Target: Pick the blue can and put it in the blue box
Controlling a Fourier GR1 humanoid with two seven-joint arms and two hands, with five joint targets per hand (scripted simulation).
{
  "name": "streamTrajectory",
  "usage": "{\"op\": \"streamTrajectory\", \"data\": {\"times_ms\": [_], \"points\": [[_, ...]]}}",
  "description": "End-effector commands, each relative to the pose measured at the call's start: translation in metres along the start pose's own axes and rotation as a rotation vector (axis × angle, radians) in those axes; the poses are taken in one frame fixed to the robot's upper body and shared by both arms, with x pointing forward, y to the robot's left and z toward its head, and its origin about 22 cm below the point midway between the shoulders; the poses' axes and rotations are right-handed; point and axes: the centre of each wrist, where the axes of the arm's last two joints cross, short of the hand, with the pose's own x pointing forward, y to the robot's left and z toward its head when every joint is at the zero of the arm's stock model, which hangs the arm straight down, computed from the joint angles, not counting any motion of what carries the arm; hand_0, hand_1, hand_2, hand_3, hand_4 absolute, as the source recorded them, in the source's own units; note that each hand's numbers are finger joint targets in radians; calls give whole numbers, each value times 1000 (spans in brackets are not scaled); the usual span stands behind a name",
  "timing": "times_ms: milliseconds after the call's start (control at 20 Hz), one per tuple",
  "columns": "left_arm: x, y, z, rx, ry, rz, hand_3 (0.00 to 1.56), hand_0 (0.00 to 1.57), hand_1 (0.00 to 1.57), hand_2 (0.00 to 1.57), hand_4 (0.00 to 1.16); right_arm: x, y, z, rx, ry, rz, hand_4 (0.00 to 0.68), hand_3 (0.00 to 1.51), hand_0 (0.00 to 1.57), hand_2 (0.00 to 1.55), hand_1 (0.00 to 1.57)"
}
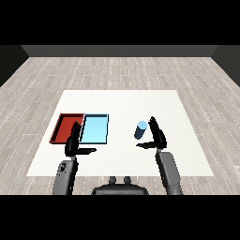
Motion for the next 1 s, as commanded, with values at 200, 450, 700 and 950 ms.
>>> {"op": "streamTrajectory", "data": {"times_ms": [200,450,700,950], "points": [[-5,-3,-2,14,-64,0,0,0,0,0,0,-17,6,9,22,-58,-37,0,0,0,0,0],[2,7,10,10,-68,12,0,0,0,0,0,-11,-3,-16,25,-61,-23,0,0,0,0,0],[4,0,3,14,-70,4,0,0,0,0,0,-27,-25,-14,12,-59,-6,0,0,0,0,0],[-4,8,-1,0,-73,-12,0,0,0,0,0,-22,-16,-5,-9,-23,-5,0,0,0,0,0]]}}
